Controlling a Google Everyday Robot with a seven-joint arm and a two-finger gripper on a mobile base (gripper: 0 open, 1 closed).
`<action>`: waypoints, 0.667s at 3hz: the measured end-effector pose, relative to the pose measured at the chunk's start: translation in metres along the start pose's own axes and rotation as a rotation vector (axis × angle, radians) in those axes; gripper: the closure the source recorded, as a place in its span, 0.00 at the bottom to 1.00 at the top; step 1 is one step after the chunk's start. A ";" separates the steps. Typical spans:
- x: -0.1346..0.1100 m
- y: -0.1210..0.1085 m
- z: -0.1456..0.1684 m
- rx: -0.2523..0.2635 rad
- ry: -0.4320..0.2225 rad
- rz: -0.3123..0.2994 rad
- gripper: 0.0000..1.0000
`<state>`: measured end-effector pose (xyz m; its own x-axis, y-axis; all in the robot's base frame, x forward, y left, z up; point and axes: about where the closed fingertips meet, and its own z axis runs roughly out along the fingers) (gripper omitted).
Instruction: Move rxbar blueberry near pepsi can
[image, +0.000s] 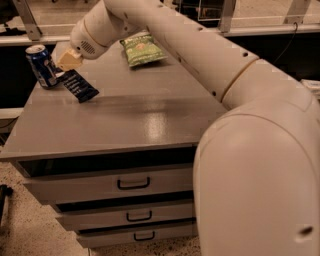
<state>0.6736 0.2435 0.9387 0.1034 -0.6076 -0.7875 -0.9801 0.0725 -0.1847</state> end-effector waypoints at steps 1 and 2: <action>0.003 -0.025 0.026 -0.020 -0.023 0.015 1.00; 0.009 -0.041 0.048 -0.039 -0.034 0.033 1.00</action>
Offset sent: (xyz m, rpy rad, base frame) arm 0.0781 0.0399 -0.0383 0.0527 0.0691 0.0164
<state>0.7225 0.2733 0.9106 0.0759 -0.5780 -0.8125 -0.9889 0.0611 -0.1358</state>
